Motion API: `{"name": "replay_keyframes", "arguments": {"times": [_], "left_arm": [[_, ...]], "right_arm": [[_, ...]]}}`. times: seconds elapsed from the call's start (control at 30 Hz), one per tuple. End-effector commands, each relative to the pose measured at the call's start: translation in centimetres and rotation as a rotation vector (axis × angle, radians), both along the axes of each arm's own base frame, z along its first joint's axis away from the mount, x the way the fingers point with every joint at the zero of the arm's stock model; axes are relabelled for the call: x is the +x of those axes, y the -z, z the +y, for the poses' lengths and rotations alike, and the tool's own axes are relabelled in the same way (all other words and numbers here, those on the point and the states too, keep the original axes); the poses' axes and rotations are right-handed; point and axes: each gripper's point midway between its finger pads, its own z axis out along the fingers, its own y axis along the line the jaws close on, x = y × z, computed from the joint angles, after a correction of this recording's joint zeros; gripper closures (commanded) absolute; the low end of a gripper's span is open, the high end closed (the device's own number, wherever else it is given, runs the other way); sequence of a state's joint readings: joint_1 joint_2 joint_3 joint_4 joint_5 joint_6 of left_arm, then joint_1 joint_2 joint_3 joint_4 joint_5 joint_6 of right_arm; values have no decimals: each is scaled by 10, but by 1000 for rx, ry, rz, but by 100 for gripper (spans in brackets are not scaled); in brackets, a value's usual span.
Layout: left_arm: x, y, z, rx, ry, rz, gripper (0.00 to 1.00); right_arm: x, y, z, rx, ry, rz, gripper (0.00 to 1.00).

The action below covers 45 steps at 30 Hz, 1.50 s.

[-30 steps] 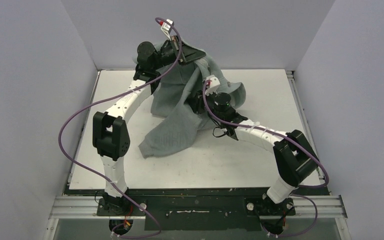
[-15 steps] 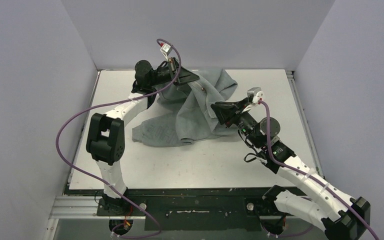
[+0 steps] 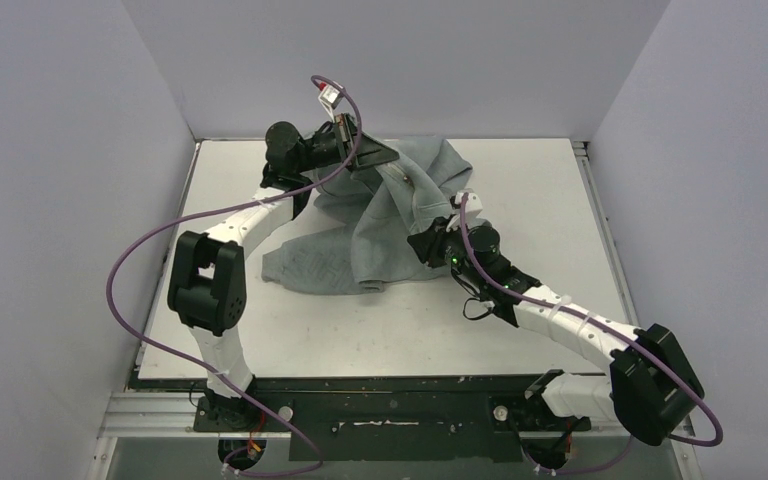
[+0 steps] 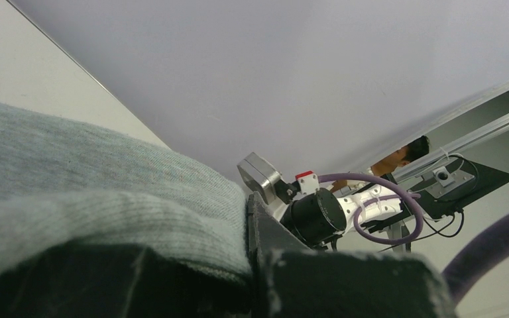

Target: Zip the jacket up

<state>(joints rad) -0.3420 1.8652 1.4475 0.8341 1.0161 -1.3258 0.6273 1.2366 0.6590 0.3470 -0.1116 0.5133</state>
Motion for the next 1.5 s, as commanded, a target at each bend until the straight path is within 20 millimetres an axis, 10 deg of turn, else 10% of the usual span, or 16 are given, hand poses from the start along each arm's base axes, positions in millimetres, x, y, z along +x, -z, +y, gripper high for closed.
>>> {"name": "replay_keyframes", "arguments": {"times": [0.0,0.2,0.73,1.1,1.27,1.47], "left_arm": [[-37,-58,9,-61,18,-208,100],[-40,-55,10,-49,16,-204,100],[-62,-60,9,-34,81,-215,100],[-70,-59,6,-46,116,-196,100],[-67,-53,6,-44,108,-187,100],[-58,-57,5,-65,87,-189,100]], "right_arm": [[27,-52,-6,92,79,-118,83],[44,-73,-21,73,134,-153,82],[102,-54,-41,-39,237,-153,76],[131,-78,-28,26,178,-213,66],[113,-111,-5,120,-10,-284,62],[63,-103,17,219,-245,-259,59]]}}
